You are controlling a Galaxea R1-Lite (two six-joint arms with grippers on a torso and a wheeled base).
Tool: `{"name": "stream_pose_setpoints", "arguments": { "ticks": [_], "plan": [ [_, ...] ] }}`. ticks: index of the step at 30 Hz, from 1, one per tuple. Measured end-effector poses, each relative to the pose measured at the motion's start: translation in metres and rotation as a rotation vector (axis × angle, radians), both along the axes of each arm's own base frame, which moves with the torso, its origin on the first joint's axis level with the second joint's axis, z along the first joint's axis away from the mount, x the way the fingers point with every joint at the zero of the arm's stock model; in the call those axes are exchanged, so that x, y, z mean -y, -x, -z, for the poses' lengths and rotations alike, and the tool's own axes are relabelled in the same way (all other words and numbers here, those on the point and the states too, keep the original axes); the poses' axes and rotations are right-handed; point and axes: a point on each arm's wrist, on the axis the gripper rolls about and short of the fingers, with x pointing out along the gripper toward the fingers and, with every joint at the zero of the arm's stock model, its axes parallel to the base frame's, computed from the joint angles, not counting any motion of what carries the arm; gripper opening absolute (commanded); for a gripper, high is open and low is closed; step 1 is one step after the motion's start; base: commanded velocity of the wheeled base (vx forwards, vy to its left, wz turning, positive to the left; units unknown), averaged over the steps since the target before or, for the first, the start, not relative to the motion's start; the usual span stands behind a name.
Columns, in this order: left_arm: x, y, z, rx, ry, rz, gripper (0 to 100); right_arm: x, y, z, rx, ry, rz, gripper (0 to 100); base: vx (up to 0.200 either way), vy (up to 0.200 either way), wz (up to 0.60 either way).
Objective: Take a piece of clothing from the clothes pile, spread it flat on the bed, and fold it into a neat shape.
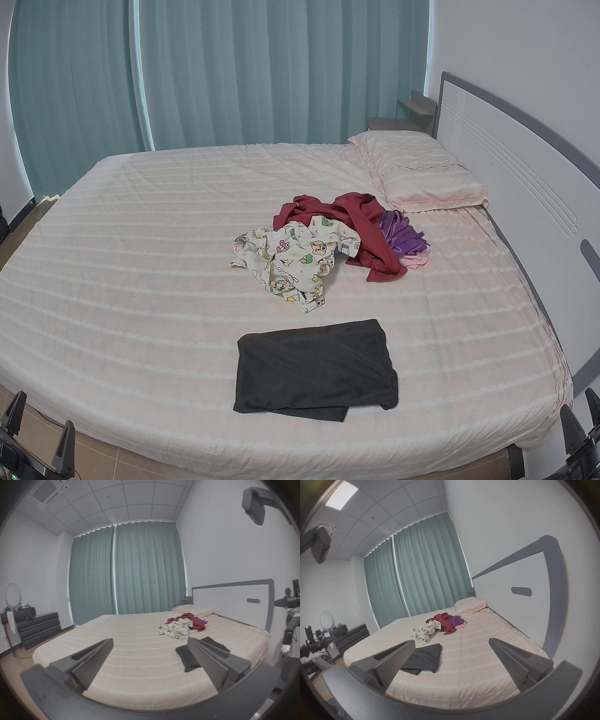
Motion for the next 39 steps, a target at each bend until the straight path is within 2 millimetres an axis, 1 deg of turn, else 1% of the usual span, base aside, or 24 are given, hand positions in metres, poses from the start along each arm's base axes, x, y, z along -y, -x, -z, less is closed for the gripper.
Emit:
{"name": "stream_pose_setpoints", "arguments": {
  "ticks": [3,5,7,9,15,19,22,26,28,32,39],
  "plan": [
    [-0.0021,0.0000,-0.0002,0.002,-0.002,-0.093,100,0.0002,-0.0001,0.0000,0.001,0.004,0.008,100,0.000,0.000,0.00],
    [-0.0033,0.0001,-0.0003,0.003,0.005,-0.147,100,0.0005,-0.0001,0.0002,0.003,0.053,0.022,100,0.000,0.000,0.00],
    [-0.0037,0.0001,-0.0003,0.003,0.029,-0.162,100,0.0007,-0.0002,0.0002,0.006,0.118,0.034,100,0.000,0.000,0.00],
    [-0.0033,0.0001,-0.0004,0.004,0.050,-0.144,100,0.0007,-0.0002,0.0003,0.008,0.165,0.033,100,0.000,0.000,0.00],
    [-0.0002,-0.0001,0.0000,-0.003,0.070,-0.004,100,0.0002,-0.0002,0.0004,0.018,0.296,0.009,100,0.000,0.000,0.00],
    [0.0015,0.0000,0.0004,-0.012,0.096,0.074,100,0.0003,-0.0002,0.0003,0.020,0.337,0.015,100,0.000,0.000,0.00],
    [0.0019,0.0000,0.0004,-0.016,0.126,0.093,100,0.0011,-0.0003,0.0003,0.015,0.345,0.050,100,0.000,0.000,0.00],
    [0.0020,-0.0001,0.0004,-0.015,0.088,0.095,100,0.0033,-0.0003,-0.0011,0.012,0.355,0.150,100,0.000,0.000,0.00],
    [0.0022,-0.0001,0.0005,-0.014,0.075,0.101,100,0.0034,-0.0007,-0.0022,0.031,0.360,0.161,100,0.000,0.000,0.00],
    [0.0025,0.0000,0.0003,-0.012,0.058,0.116,100,0.0024,-0.0011,-0.0029,0.055,0.350,0.120,100,0.000,0.000,0.00],
    [0.0026,-0.0001,0.0001,-0.010,0.047,0.120,100,-0.0001,-0.0009,0.0017,0.015,0.245,-0.001,100,0.000,0.000,0.00]
  ]
}}
